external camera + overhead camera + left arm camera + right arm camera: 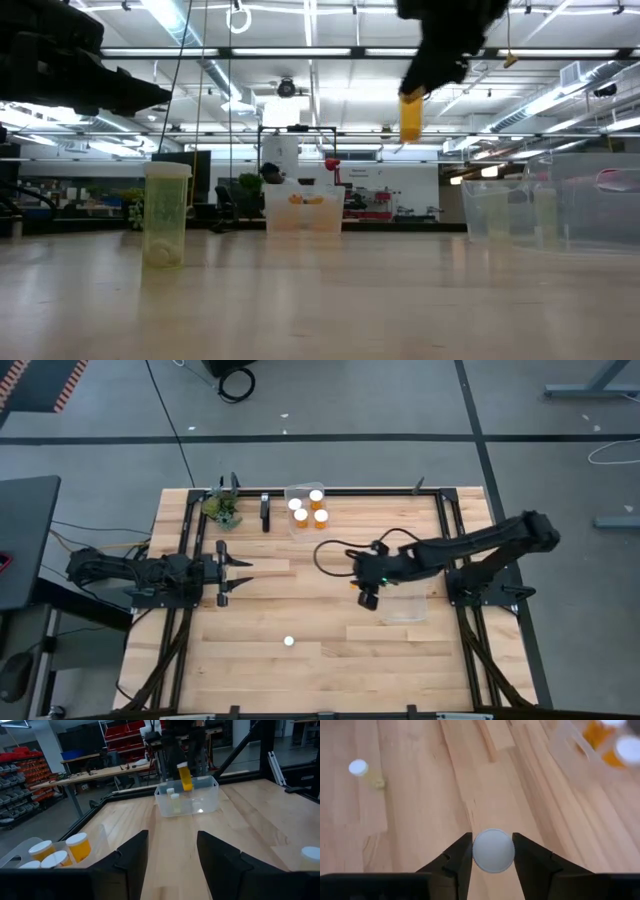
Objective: Pick and place medicine bottles into bin by pill shape (circle, oval)
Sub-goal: Put the orange tablet bottle into the bottom transparent bin
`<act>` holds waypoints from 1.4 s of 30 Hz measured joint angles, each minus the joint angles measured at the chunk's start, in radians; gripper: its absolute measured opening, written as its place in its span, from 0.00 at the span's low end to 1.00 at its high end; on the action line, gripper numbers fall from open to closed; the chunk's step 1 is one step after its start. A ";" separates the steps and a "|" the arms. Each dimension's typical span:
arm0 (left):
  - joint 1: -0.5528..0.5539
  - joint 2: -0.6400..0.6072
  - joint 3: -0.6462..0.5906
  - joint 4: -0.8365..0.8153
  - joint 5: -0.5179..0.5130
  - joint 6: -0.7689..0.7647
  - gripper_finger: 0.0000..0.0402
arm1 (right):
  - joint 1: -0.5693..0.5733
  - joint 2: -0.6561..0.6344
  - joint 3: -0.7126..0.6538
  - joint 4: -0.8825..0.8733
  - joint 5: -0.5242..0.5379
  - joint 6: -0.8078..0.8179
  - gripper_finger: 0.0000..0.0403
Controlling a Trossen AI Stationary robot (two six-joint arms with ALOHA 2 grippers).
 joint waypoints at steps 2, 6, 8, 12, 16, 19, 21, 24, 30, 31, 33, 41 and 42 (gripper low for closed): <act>0.000 0.000 0.000 0.000 0.000 0.000 0.44 | 0.024 -0.046 -0.046 -0.007 0.024 0.053 0.35; 0.000 0.000 0.000 0.000 0.000 0.000 0.45 | 0.063 -0.126 -0.119 -0.042 0.054 0.148 0.35; 0.000 0.000 0.000 0.001 0.000 0.000 0.45 | 0.078 -0.159 -0.154 -0.062 0.060 0.187 0.35; 0.000 0.000 0.000 0.000 0.000 0.000 0.45 | 0.102 -0.218 -0.210 -0.072 0.061 0.233 0.35; 0.000 0.000 0.000 0.000 0.000 0.000 0.44 | 0.114 -0.257 -0.253 -0.116 0.062 0.300 0.35; 0.000 0.000 0.000 0.000 0.000 0.000 0.45 | 0.129 -0.266 -0.277 -0.142 0.066 0.336 0.35; 0.000 0.000 0.000 0.000 0.000 0.000 0.45 | 0.136 -0.265 -0.293 -0.153 0.068 0.353 0.35; 0.000 0.000 0.000 0.001 0.000 0.000 0.45 | 0.144 -0.265 -0.323 -0.154 0.070 0.381 0.35; 0.000 0.000 0.000 0.001 0.000 0.000 0.44 | 0.168 -0.265 -0.373 -0.144 0.075 0.417 0.35; 0.000 0.000 0.000 0.001 0.000 0.000 0.44 | 0.171 -0.265 -0.384 -0.139 0.078 0.423 0.35; 0.000 0.000 0.000 0.001 0.000 0.000 0.45 | 0.179 -0.265 -0.406 -0.126 0.084 0.435 0.35; 0.000 0.000 0.000 0.000 0.000 0.000 0.44 | 0.213 -0.260 -0.502 0.012 0.086 0.448 0.35; 0.000 0.000 0.000 0.001 0.000 0.000 0.44 | 0.217 -0.261 -0.512 0.024 0.084 0.448 0.35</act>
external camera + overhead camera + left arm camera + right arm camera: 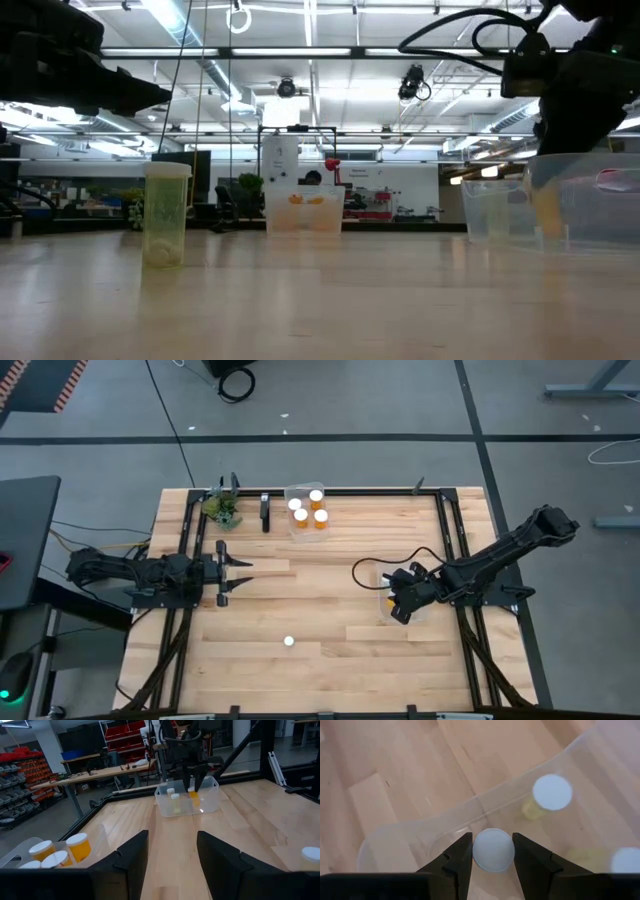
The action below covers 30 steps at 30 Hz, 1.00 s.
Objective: Pick and place medicine bottles into bin by pill shape (circle, oval)
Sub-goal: Put the orange tablet bottle into the bottom transparent bin, then put the yellow tablet bottle into the bottom transparent bin
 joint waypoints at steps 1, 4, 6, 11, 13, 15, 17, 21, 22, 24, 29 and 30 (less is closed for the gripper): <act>0.000 0.000 0.000 0.000 0.000 0.000 0.44 | 0.004 0.000 -0.008 0.017 -0.002 0.000 0.35; 0.000 0.000 0.000 0.000 0.000 0.000 0.45 | 0.010 0.000 -0.024 0.045 -0.006 -0.005 0.35; 0.000 0.000 0.000 0.000 0.000 0.000 0.45 | 0.010 0.000 -0.027 0.043 -0.007 -0.009 0.35; 0.000 0.000 0.000 0.000 0.000 0.000 0.44 | 0.010 0.000 -0.027 0.045 -0.015 -0.023 0.35; 0.000 0.000 0.000 0.000 0.000 0.000 0.44 | 0.010 0.000 -0.027 0.045 -0.016 -0.023 0.35; 0.000 0.000 0.000 0.000 0.000 0.000 0.44 | 0.010 0.000 -0.027 0.045 -0.016 -0.023 0.35; 0.000 0.000 0.000 0.000 0.000 0.000 0.45 | 0.010 0.000 -0.027 0.045 -0.016 -0.023 0.36; 0.000 0.000 0.000 0.000 0.000 0.000 0.45 | 0.010 0.000 -0.027 0.044 -0.016 -0.023 0.38; 0.000 0.000 0.000 0.000 0.000 0.000 0.45 | 0.010 0.000 -0.027 0.044 -0.016 -0.023 0.38; 0.000 0.000 0.000 0.000 0.000 0.000 0.44 | 0.010 0.000 -0.027 0.044 -0.016 -0.023 0.39; 0.000 0.000 0.000 0.000 0.000 0.000 0.45 | 0.010 0.000 -0.027 0.044 -0.021 -0.022 0.39; 0.000 0.000 0.000 0.000 0.000 0.000 0.45 | 0.010 0.000 -0.027 0.044 -0.021 -0.019 0.39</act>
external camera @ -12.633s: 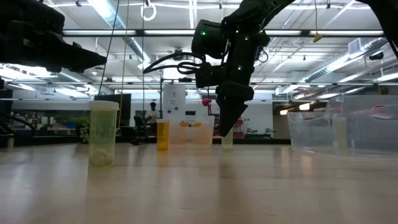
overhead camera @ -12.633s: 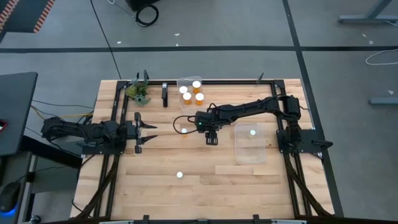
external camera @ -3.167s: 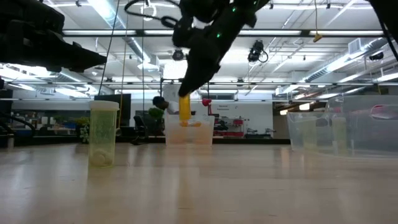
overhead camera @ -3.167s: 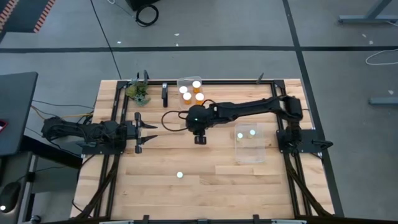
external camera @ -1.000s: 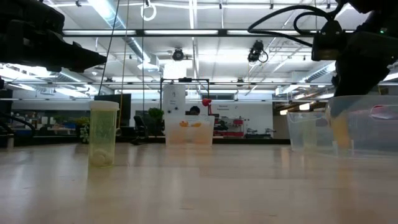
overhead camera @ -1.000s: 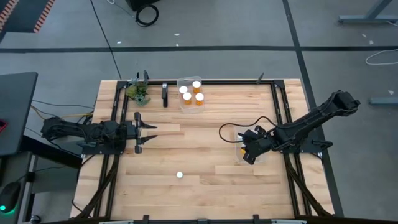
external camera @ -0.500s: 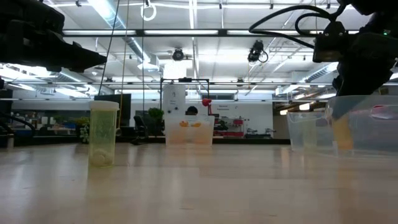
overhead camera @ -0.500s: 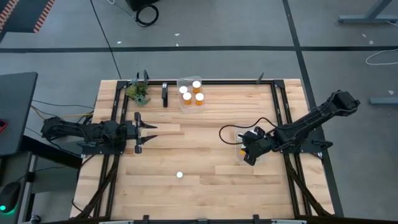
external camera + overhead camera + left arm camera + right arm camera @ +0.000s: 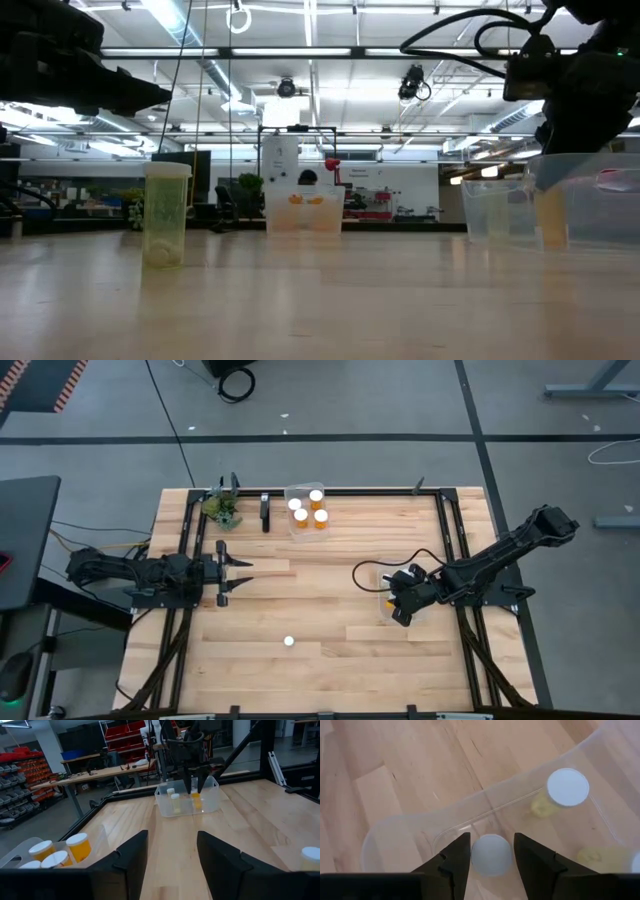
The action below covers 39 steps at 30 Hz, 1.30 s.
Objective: Pick and place medicine bottles into bin by pill shape (circle, oval)
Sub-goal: Put the yellow tablet bottle into the bottom transparent bin
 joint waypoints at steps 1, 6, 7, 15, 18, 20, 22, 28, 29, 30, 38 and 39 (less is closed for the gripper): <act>0.000 0.000 0.000 0.000 0.000 0.000 0.45 | 0.000 0.000 0.000 0.000 -0.004 0.003 0.39; 0.000 0.000 0.000 0.000 0.000 0.000 0.44 | 0.000 0.000 0.000 0.001 -0.022 0.028 0.39; 0.000 0.000 0.000 0.000 0.000 0.000 0.44 | 0.000 0.000 0.000 0.005 -0.023 0.029 0.39; 0.000 0.000 0.000 0.000 0.000 0.000 0.45 | 0.000 0.000 0.002 0.037 -0.025 0.042 0.40; 0.000 0.000 0.000 0.000 0.000 0.000 0.45 | 0.000 0.000 0.014 0.035 -0.025 0.043 0.40; 0.000 0.000 0.000 0.000 0.000 0.000 0.44 | -0.001 0.000 0.027 0.036 -0.024 0.037 0.40; 0.000 0.000 0.000 0.000 0.000 0.000 0.44 | -0.003 0.000 0.042 0.037 -0.017 0.026 0.40; 0.000 0.000 0.000 0.000 0.000 0.000 0.45 | -0.030 0.000 0.073 0.037 -0.007 0.013 0.40; 0.000 0.000 0.000 0.000 0.000 0.000 0.45 | -0.035 0.000 0.079 0.037 -0.007 0.007 0.40; 0.000 0.000 0.000 0.000 0.000 0.000 0.45 | -0.041 0.005 0.088 0.040 -0.010 -0.003 0.40; 0.000 0.000 0.000 0.000 0.000 0.000 0.44 | -0.103 0.228 0.282 0.044 -0.079 -0.185 0.40; 0.000 0.000 0.000 0.000 0.000 0.000 0.45 | -0.112 0.263 0.314 0.047 -0.088 -0.214 0.40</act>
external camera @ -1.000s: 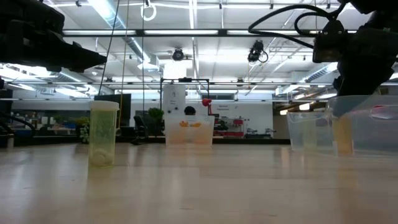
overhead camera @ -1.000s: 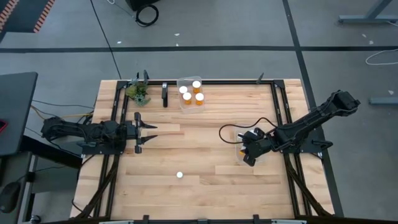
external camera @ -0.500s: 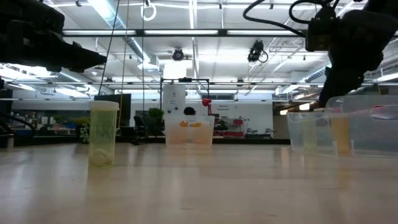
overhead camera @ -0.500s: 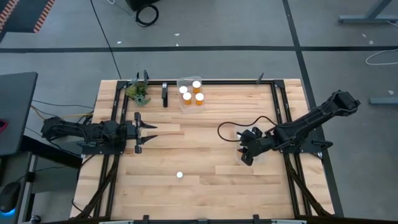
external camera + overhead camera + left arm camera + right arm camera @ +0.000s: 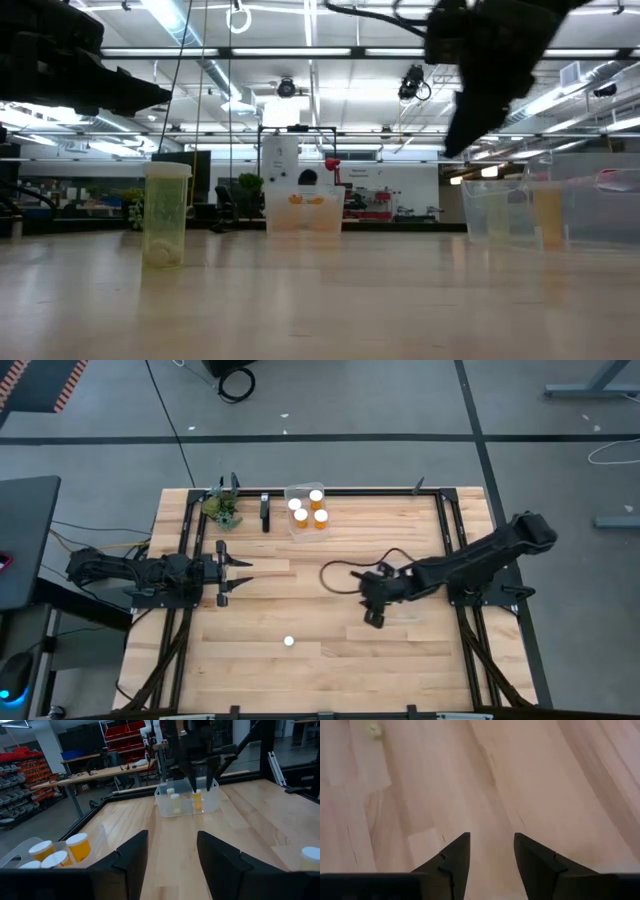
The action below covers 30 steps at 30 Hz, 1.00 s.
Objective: Pick and place medicine bottles into bin by pill shape (circle, oval)
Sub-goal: Put the yellow tablet bottle into the bottom transparent bin
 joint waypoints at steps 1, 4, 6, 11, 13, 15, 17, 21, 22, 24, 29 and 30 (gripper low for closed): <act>0.000 0.000 0.000 0.000 0.000 0.000 0.45 | -0.006 0.034 0.033 -0.001 -0.007 -0.028 0.40; 0.000 0.000 0.000 0.000 0.000 0.000 0.45 | -0.016 0.137 0.140 0.000 -0.023 -0.106 0.40; 0.000 0.000 0.000 0.000 0.000 0.000 0.44 | -0.020 0.203 0.216 0.001 -0.042 -0.153 0.40; 0.000 0.000 0.000 0.000 0.000 0.000 0.44 | -0.022 0.361 0.408 0.002 -0.105 -0.239 0.40; 0.000 0.000 0.000 0.000 0.000 0.000 0.45 | -0.023 0.425 0.486 -0.002 -0.143 -0.261 0.40; 0.000 0.000 0.000 0.000 0.000 0.000 0.45 | -0.022 0.488 0.561 -0.021 -0.163 -0.295 0.40; 0.000 0.000 0.000 0.000 0.000 0.000 0.45 | -0.019 0.544 0.632 -0.047 -0.170 -0.330 0.40; 0.000 0.000 0.000 0.000 0.000 0.000 0.44 | -0.017 0.626 0.747 -0.057 -0.181 -0.409 0.40; 0.000 0.000 0.000 0.000 0.000 0.000 0.44 | -0.015 0.640 0.771 -0.056 -0.183 -0.431 0.40; 0.000 0.000 0.000 0.000 0.000 0.000 0.44 | -0.013 0.671 0.821 -0.052 -0.187 -0.475 0.40; 0.000 0.000 0.000 0.000 0.000 0.000 0.45 | 0.003 0.750 0.945 -0.052 -0.217 -0.533 0.43; 0.000 0.000 0.000 0.000 0.000 0.000 0.45 | 0.006 0.768 0.968 -0.048 -0.220 -0.541 0.45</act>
